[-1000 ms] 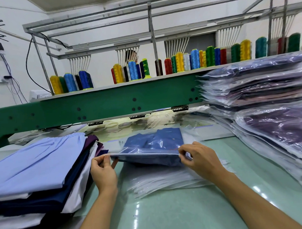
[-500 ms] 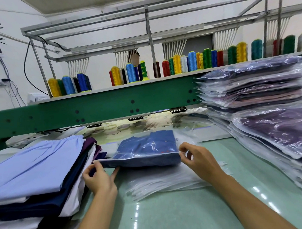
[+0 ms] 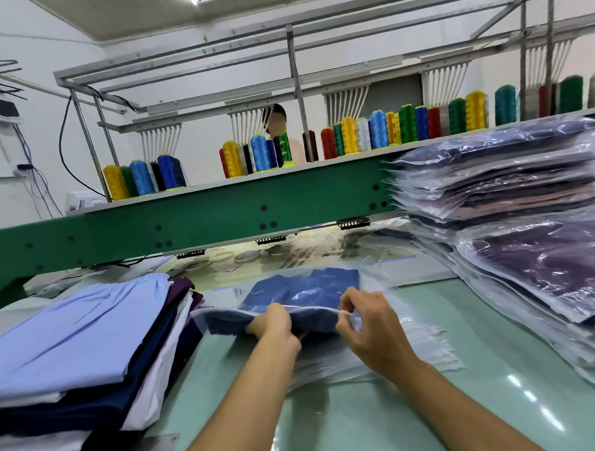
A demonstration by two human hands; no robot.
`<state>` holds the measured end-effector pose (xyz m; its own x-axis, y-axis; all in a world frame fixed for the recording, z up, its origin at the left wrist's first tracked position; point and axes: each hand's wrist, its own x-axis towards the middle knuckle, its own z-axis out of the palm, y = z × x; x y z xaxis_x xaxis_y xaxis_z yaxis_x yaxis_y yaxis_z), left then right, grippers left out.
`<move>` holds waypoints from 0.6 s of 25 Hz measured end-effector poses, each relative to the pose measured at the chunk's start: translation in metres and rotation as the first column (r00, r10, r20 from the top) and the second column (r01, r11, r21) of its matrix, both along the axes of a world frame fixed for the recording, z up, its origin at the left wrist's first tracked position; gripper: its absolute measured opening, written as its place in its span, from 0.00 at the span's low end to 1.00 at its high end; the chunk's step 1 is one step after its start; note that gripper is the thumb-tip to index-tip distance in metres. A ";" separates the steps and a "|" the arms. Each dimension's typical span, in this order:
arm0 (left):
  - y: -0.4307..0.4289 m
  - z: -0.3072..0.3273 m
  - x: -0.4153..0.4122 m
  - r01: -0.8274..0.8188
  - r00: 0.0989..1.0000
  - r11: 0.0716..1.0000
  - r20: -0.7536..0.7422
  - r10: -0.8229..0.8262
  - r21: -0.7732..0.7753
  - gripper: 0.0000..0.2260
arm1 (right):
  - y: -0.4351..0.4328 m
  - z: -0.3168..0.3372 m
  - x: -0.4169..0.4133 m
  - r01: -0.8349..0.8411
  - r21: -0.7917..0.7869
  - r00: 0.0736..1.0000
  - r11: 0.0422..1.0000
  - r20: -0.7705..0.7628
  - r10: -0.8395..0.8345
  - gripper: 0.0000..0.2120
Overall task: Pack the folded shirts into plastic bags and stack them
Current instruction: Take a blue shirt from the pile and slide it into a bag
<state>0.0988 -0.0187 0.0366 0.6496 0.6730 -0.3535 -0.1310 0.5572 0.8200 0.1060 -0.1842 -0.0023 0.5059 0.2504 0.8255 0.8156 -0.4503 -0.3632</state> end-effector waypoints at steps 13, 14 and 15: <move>0.006 0.087 0.013 0.109 0.986 0.699 0.015 -0.169 0.707 0.25 | -0.007 0.032 0.070 0.238 0.136 0.654 0.962 -0.754 -0.055 0.04; 0.004 0.099 0.014 0.110 0.980 0.683 0.036 -0.195 0.722 0.26 | -0.013 0.041 0.078 0.220 0.109 0.602 0.969 -0.797 -0.047 0.07; 0.002 0.111 0.015 0.115 0.973 0.673 0.055 -0.225 0.730 0.26 | -0.019 0.049 0.086 0.193 0.103 0.564 0.976 -0.825 -0.025 0.10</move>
